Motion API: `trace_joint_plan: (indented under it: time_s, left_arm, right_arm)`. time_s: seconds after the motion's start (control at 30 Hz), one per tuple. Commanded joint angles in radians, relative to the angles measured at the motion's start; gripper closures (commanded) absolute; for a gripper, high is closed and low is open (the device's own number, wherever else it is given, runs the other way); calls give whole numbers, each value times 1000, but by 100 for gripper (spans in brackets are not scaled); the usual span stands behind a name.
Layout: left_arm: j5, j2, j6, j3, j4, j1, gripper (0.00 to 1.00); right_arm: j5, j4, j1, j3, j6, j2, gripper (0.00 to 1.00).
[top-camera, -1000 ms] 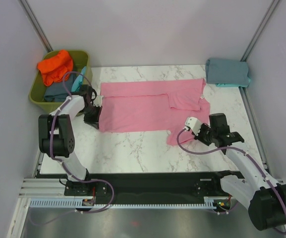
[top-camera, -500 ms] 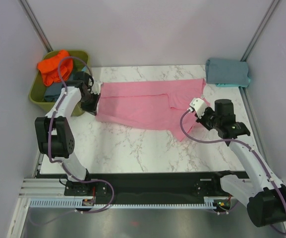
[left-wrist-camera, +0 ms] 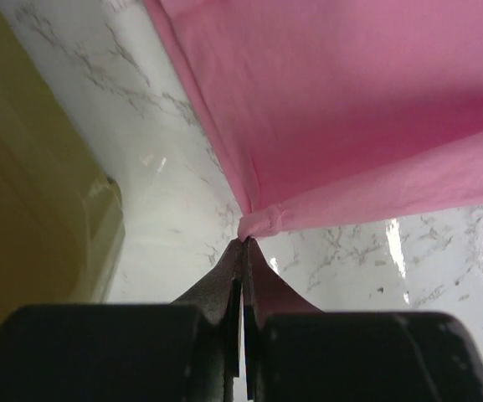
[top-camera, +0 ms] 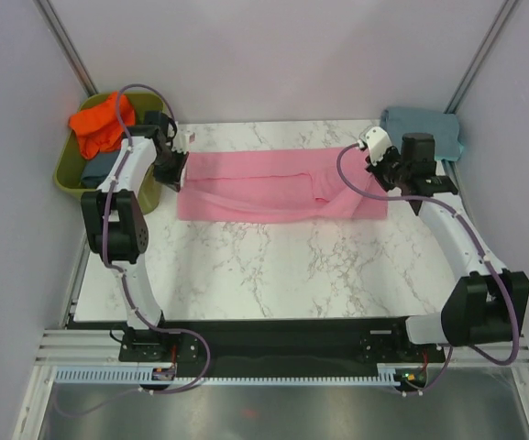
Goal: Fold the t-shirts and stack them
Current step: Fold the tshirt
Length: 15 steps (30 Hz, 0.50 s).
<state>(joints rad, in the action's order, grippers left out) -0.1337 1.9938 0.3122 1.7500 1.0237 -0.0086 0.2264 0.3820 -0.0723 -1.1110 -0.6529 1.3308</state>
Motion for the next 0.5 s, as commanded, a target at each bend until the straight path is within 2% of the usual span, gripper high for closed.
trace_joint_plan:
  time_s: [0.0, 0.33, 0.47]
  left_arm:
    - [-12, 45, 21, 129, 38, 6, 98]
    - [3, 282, -2, 531, 133, 4, 98]
    - [22, 336, -7, 578, 118, 4, 98]
  right_arm:
    - [2, -77, 8, -119, 35, 77, 100]
    - [-13, -121, 12, -357, 53, 393, 100]
    - [-19, -143, 16, -469, 67, 501, 100]
